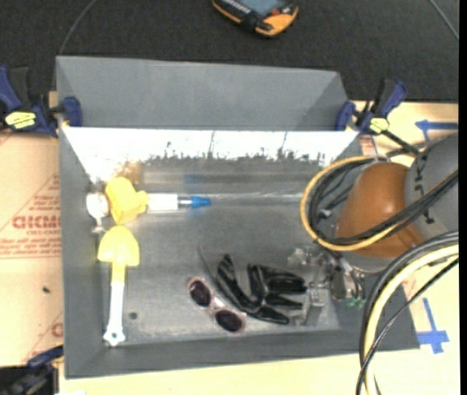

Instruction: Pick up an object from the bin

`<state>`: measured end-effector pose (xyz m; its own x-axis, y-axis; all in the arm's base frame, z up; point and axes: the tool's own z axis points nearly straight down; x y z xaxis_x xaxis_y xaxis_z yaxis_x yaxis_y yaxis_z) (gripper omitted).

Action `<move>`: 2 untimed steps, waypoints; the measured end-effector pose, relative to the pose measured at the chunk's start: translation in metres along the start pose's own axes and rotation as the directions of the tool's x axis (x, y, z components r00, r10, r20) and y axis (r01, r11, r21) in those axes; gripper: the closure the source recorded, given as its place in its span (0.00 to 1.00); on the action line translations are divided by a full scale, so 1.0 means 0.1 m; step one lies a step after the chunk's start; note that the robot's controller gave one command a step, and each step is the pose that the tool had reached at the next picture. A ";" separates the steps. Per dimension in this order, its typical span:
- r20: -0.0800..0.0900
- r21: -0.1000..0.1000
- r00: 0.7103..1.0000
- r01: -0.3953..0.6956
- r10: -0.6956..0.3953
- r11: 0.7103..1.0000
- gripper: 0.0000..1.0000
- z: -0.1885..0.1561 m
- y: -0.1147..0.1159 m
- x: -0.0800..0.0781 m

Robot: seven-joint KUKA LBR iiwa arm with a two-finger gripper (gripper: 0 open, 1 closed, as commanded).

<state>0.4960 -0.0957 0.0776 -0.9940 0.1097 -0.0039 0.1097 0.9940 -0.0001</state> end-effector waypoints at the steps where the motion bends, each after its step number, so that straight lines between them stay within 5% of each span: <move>1: 0.009 0.000 0.987 -0.160 0.160 0.987 0.00 -0.77 0.17 0.07; 2: -0.009 0.000 0.987 -0.159 0.159 0.987 0.00 -0.20 0.56 0.11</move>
Offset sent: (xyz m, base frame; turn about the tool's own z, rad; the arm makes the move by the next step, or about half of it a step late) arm -0.0042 0.0555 0.0224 0.1647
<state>0.4912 -0.0390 0.0979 -0.9637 0.2669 0.0048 0.2669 0.9637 0.0010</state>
